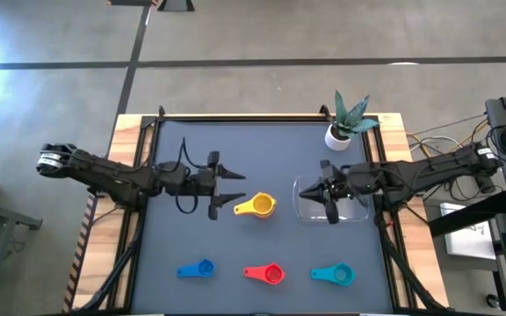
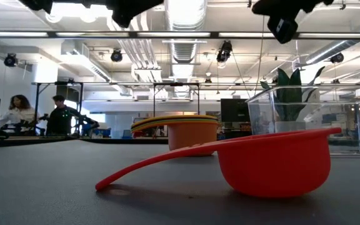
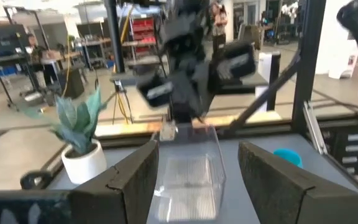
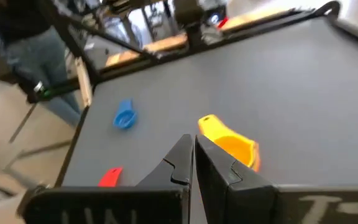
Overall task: Nest measuring cups in basket
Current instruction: Stack the light blue measuring cup on top of the yellow measuring cup
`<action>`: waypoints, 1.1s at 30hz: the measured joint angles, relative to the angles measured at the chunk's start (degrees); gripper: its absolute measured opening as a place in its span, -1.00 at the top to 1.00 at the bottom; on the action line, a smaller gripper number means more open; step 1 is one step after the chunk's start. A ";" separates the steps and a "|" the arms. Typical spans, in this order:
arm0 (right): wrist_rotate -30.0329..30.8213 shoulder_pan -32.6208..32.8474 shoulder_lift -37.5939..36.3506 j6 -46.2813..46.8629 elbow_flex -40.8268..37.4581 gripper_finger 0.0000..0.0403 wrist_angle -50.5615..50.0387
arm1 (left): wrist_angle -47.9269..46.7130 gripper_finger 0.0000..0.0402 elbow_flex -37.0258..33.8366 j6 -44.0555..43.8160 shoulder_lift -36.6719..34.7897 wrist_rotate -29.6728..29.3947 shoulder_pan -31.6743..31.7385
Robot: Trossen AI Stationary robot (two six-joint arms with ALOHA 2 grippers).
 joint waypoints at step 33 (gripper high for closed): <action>-2.10 41.32 32.89 63.82 20.54 0.74 -44.99 | 0.67 -0.01 -7.30 -3.34 -6.96 0.01 -0.11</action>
